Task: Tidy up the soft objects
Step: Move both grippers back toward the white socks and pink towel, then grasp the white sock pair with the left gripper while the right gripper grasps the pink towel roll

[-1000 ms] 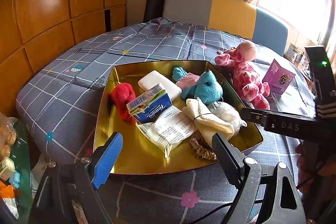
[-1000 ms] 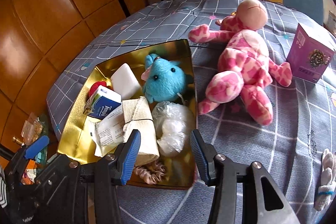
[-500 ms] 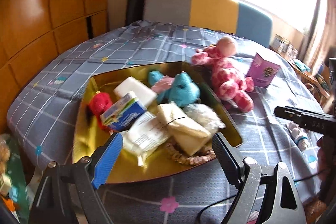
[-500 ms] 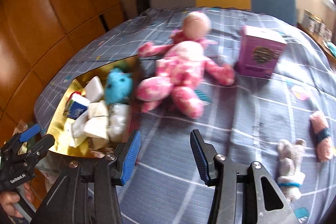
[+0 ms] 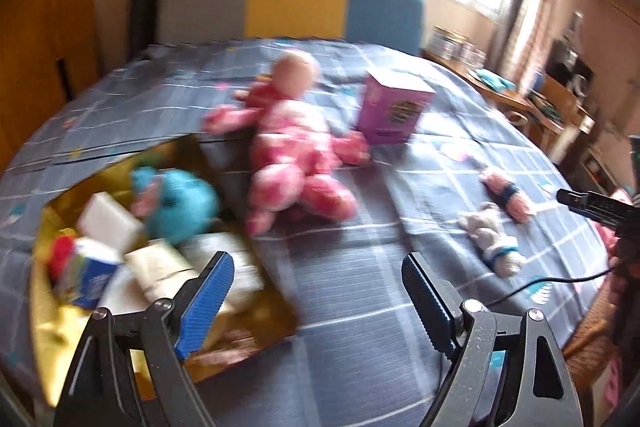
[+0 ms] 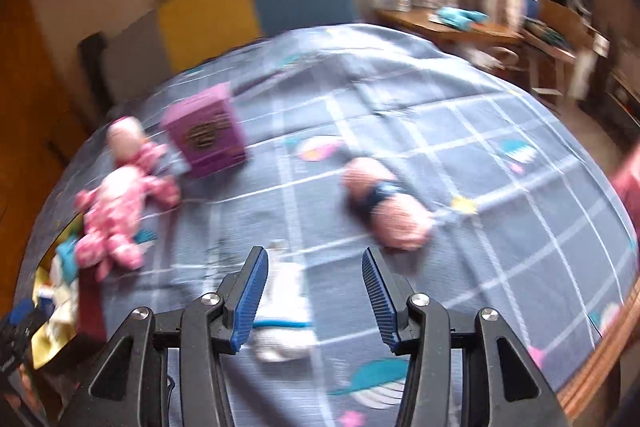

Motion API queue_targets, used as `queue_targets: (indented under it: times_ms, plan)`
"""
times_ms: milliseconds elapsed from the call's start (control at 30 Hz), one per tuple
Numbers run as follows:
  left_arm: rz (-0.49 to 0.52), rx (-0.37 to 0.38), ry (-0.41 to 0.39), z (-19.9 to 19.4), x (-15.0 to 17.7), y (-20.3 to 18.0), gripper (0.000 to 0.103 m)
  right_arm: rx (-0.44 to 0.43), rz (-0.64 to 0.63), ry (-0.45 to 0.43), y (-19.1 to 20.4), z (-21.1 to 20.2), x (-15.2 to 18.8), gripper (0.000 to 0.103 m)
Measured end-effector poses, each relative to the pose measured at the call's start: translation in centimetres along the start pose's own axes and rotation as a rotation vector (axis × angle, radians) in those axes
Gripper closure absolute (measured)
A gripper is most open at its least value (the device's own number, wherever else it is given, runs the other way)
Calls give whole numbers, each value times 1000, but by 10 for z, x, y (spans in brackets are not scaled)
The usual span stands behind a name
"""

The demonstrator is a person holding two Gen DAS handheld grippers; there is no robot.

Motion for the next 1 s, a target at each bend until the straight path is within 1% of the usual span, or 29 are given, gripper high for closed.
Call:
queue_targets:
  times_ms: [67, 100, 167, 233, 333, 367, 400, 433, 533, 600, 700, 767, 800, 833, 900, 1000]
  plan:
    - [29, 46, 28, 15, -3, -24, 18, 33, 61, 5, -25, 0, 3, 53]
    - [42, 71, 46, 22, -4, -36, 20, 39, 82, 7, -33, 0, 4, 53]
    - [63, 139, 96, 39, -5, -62, 27, 43, 106, 7, -46, 1, 8, 54]
    - [89, 188, 138, 54, -4, -88, 32, 29, 121, 10, -54, 2, 12, 53]
    - [122, 248, 195, 74, 0, -127, 33, 6, 140, 17, -62, 7, 21, 54]
    - [127, 265, 214, 81, 1, -139, 33, -8, 155, 21, -65, 7, 22, 54]
    - [133, 280, 227, 86, 3, -150, 33, -40, 172, 0, -66, 3, 20, 53]
    - [139, 290, 242, 93, 4, -160, 31, -63, 189, -15, -69, 1, 20, 53]
    - [139, 322, 300, 114, 12, -187, 28, -115, 249, -5, -76, 4, 21, 53]
    - [146, 312, 322, 127, 16, -199, 24, -137, 270, -8, -77, 4, 22, 53]
    - [162, 293, 343, 147, 23, -212, 25, -155, 265, -8, -75, 4, 23, 53]
    - [178, 279, 369, 161, 29, -217, 33, -155, 255, -2, -73, 5, 23, 53]
    - [185, 288, 383, 166, 34, -218, 53, -155, 250, -3, -72, 4, 23, 53]
    - [179, 313, 390, 168, 39, -220, 56, -155, 246, -4, -71, 4, 23, 53]
    - [192, 325, 351, 161, 41, -219, 59, -155, 241, 2, -70, 5, 23, 53]
    - [193, 351, 333, 148, 43, -210, 62, -169, 227, 33, -66, 9, 24, 53]
Point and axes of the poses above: each gripper's, at about its wrist camera, not at the fingertips, and z roughly the way its jaws point, y to its left, x to its underside, the point moved 5 cm from there along z, roughly the way its jaws point, and after that the axes turned 4 degrees about -z, right-handed, at the moved point
